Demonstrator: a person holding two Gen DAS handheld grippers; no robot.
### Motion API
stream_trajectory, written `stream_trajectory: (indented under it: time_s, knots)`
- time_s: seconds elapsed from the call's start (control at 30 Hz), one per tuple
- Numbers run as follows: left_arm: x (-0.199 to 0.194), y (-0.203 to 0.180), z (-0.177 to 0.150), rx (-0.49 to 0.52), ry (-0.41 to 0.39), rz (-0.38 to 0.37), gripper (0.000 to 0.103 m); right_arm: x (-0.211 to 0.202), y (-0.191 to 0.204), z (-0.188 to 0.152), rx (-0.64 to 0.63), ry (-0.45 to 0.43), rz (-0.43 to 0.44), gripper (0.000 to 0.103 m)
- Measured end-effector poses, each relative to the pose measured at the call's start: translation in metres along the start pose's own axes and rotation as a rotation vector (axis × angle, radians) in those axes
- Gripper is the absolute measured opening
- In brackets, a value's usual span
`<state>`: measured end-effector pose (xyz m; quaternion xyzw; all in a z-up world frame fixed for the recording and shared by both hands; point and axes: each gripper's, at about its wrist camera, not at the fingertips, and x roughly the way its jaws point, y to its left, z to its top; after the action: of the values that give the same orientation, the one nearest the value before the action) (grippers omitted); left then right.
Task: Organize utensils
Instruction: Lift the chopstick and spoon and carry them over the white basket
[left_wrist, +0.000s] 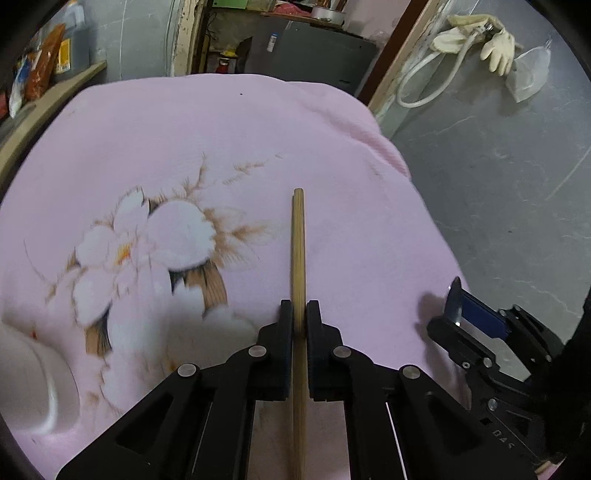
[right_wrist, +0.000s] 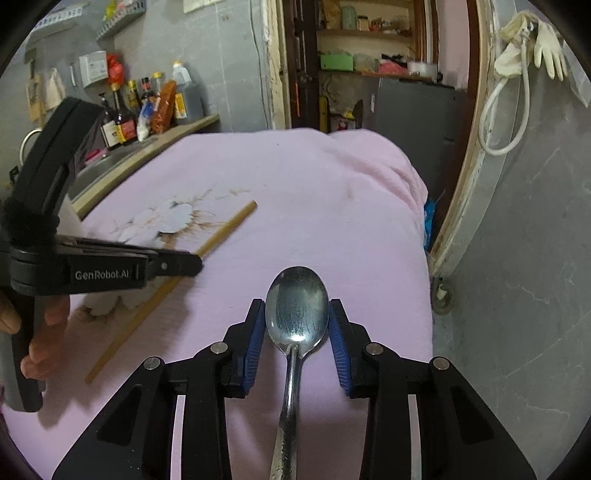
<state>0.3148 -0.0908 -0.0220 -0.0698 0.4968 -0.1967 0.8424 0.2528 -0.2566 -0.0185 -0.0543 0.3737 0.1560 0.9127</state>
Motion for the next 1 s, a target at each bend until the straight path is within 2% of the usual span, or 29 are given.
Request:
stream_trajectory:
  time_s: [0.1,0.23,0.3,0.4,0.63,1.0]
  knots:
    - [-0.009,0.001,-0.009,-0.004,-0.014,-0.055,0.004,-0.015,0.013,-0.004,-0.042,-0.063,-0.015,0.032]
    - [-0.033,-0.003,-0.026,0.020,-0.089,-0.100,0.004,-0.038,0.029,-0.009,-0.093,-0.176,-0.049,0.032]
    - [-0.048,-0.006,-0.034,0.043,-0.152,-0.107,0.004,-0.048,0.034,-0.011,-0.100,-0.228,-0.057,0.032]
    - [-0.075,-0.008,-0.046,0.063,-0.291,-0.088,0.004,-0.060,0.044,-0.013,-0.110,-0.309,-0.074,0.031]
    - [-0.137,-0.005,-0.062,0.035,-0.610,-0.091,0.004,-0.088,0.064,-0.001,-0.105,-0.496,-0.056,0.031]
    - [-0.230,0.031,-0.068,-0.007,-0.942,-0.006,0.004,-0.114,0.107,0.048,-0.079,-0.724,0.040,0.031]
